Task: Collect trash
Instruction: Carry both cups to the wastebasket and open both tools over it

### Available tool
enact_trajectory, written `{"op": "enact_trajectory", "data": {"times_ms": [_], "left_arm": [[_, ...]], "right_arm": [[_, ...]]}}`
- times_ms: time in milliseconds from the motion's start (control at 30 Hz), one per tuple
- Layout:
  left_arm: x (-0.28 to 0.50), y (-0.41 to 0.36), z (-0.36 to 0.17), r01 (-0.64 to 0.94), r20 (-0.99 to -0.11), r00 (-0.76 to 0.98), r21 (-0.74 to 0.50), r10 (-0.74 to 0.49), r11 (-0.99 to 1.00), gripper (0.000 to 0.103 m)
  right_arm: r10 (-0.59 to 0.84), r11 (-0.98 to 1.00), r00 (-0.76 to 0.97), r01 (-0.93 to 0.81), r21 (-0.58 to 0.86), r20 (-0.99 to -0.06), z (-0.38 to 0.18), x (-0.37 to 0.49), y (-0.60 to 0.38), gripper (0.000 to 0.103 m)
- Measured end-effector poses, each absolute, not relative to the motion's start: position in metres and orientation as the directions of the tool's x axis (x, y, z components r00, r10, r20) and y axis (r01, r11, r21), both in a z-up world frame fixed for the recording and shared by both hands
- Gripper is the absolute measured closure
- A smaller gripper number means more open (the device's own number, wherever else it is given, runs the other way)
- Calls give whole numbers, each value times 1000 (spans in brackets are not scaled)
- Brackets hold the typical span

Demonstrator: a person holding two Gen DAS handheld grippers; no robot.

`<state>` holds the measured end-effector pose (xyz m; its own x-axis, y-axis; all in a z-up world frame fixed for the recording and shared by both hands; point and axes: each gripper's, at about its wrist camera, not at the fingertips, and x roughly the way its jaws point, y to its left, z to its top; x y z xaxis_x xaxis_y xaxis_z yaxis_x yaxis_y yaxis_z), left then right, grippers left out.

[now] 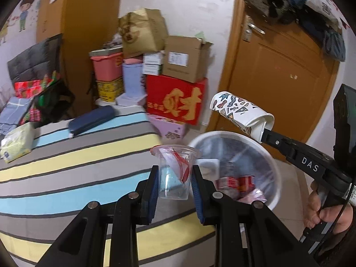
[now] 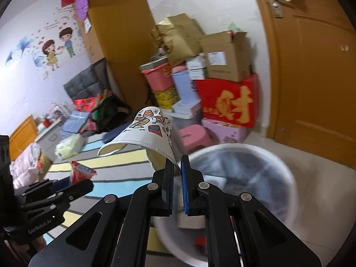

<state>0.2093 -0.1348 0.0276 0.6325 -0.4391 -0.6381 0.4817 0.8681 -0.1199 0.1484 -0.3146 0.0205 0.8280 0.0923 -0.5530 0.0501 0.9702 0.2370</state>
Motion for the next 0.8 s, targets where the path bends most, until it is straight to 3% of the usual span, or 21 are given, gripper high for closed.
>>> {"op": "enact_trajectory", "data": {"times_ms": [367,700,767,800], "left_arm": [[205,-210,-6,560,-700,523,-148,-486,815,74],[210,-240,-30,569,-740,471,-160,-480,806,74],[214,-240,-30,564,-745,471,-157,-472,811,63],[214,-240,-30,561,-745,477,-150,-466,814,53]], "right_arm": [[-51,959,761,217,181,-647,-8,132,-369,97],[-100,962,682,253,105,-725,-30,134,-386,96],[-89,966,680,236,102,-728,-32,133,-386,96],[-84,968,678,228,100,-730,-32,133,-386,95]]}}
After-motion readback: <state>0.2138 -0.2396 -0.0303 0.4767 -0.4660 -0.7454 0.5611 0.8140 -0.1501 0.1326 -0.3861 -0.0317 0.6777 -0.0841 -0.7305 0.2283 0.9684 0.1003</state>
